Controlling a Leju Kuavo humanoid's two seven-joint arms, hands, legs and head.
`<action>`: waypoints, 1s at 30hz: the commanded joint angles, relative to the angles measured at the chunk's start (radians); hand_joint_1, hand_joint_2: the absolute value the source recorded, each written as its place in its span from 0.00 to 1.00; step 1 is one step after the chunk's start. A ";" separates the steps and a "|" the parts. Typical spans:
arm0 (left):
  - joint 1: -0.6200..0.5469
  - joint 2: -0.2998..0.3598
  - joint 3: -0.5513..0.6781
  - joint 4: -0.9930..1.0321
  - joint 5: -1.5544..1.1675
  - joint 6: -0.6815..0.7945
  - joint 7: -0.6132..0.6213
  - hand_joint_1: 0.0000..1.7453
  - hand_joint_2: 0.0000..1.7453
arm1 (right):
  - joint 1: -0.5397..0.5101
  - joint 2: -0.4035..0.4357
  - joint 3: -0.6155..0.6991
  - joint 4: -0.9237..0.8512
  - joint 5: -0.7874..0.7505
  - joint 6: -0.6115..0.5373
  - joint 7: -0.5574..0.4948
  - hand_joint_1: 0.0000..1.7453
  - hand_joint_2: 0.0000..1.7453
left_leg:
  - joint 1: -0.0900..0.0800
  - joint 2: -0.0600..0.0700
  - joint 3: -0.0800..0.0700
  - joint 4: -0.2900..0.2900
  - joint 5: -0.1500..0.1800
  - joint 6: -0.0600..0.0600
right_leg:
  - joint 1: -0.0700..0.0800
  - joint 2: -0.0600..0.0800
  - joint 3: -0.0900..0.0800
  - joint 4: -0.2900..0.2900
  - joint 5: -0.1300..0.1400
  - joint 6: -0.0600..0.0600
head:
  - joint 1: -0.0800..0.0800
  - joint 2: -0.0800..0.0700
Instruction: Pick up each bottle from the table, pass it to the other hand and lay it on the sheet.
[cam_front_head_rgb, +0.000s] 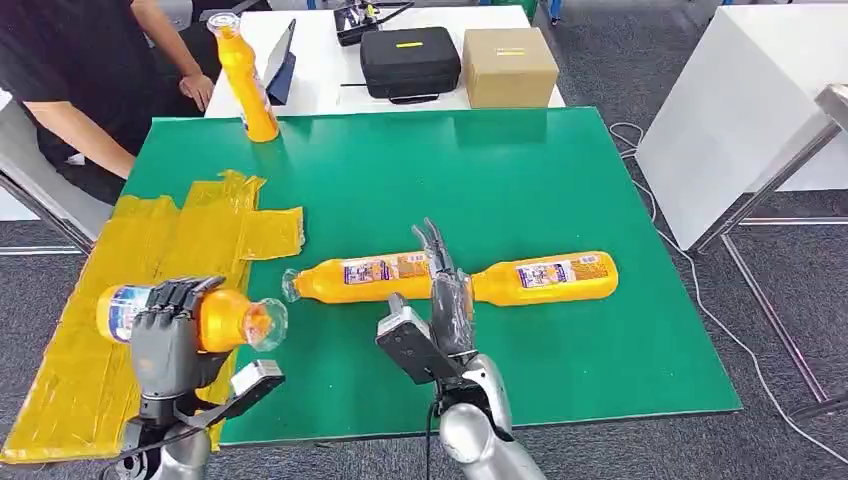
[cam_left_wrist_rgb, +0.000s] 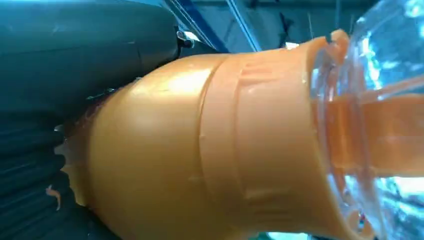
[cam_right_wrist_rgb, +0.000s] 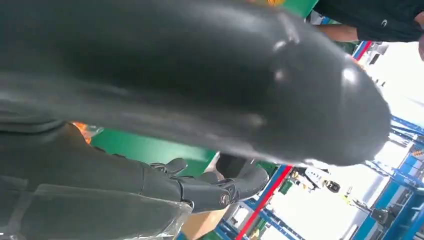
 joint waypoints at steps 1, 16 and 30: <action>-0.029 -0.023 0.095 0.168 -0.115 0.003 0.000 1.00 1.00 | -0.040 -0.019 0.010 0.013 -0.010 0.020 0.003 0.00 0.00 | 0.000 0.001 0.004 -0.001 -0.001 -0.002 | 0.000 0.000 0.004 -0.002 0.000 0.000 | 0.000 0.000; -0.067 0.097 0.156 0.525 -0.243 0.003 0.253 0.00 0.00 | -0.089 -0.024 0.074 0.082 -0.060 0.048 -0.031 0.00 0.00 | -0.001 0.001 0.004 -0.003 0.000 -0.002 | -0.001 0.001 0.004 -0.002 0.000 0.000 | 0.000 0.000; -0.094 0.148 0.085 0.657 -0.180 0.003 0.312 0.00 0.00 | -0.134 -0.009 0.081 0.118 -0.072 0.058 -0.016 0.00 0.00 | 0.000 0.003 0.011 -0.003 0.000 -0.003 | 0.000 0.003 0.010 -0.002 0.000 -0.001 | 0.000 0.000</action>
